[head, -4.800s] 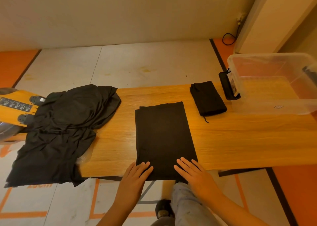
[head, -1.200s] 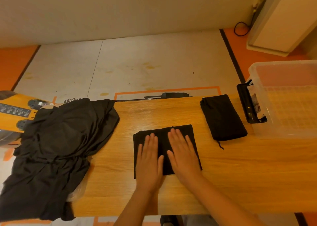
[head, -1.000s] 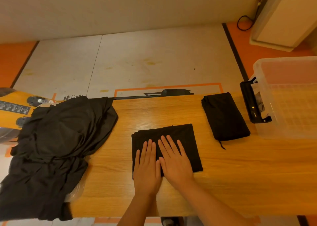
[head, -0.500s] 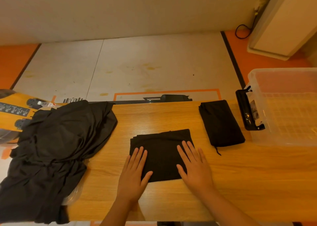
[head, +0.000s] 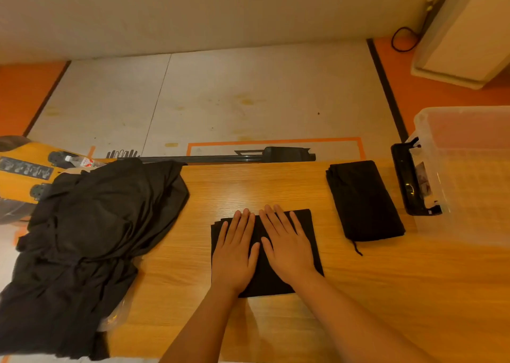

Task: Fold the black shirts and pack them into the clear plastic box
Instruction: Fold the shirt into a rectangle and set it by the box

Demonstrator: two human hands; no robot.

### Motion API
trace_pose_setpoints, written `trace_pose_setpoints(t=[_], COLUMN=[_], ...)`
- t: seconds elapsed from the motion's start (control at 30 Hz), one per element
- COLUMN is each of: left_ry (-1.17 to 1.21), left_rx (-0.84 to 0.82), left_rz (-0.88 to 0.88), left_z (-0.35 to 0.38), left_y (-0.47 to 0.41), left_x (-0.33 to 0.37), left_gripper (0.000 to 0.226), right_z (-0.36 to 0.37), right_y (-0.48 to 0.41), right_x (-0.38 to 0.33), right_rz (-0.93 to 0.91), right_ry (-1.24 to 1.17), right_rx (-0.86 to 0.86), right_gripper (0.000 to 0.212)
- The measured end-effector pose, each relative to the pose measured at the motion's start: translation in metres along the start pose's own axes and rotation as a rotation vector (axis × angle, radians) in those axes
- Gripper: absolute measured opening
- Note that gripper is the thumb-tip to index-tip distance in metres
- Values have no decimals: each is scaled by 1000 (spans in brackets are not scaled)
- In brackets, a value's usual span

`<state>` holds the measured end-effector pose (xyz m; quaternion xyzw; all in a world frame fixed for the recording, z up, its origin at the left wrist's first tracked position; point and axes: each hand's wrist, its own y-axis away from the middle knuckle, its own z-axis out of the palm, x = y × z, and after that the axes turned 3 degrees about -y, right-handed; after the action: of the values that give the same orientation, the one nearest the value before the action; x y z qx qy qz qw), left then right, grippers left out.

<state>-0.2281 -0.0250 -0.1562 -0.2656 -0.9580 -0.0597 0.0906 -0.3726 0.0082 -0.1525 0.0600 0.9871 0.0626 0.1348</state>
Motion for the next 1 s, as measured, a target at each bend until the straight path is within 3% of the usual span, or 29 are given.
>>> trace_pose_setpoints(t=[0.13,0.43,0.6,0.67,0.8,0.9,1.0], left_ry=[-25,44,10,20,74,66,-7], left_rx=[24,9,-5,49,84,-2,-19], left_rz=[-90,-195,-187,-222,-71,-13,43], left_z=[4,2,-11,-19,-11,16,25], left_y=[2,2,6,16,50,84,102], left_x=[-6,-25,-54,-50,9,39,27], left_gripper=[61,59,64,66,63,60,57], right_z=[3,-7,-15,-24,-28,-1,17], right_y=[-1,8,19,22,32,58,90], right_x=[8,54,67,64,23,-7,-5], right_rz=[-26,145,194,209,60,-73,-56], right_ry=[13,29,-2,1,22,34,61], right_rx=[34,49,13,64,158,22,-42], right_gripper=[59,56,75,71,58,57,56])
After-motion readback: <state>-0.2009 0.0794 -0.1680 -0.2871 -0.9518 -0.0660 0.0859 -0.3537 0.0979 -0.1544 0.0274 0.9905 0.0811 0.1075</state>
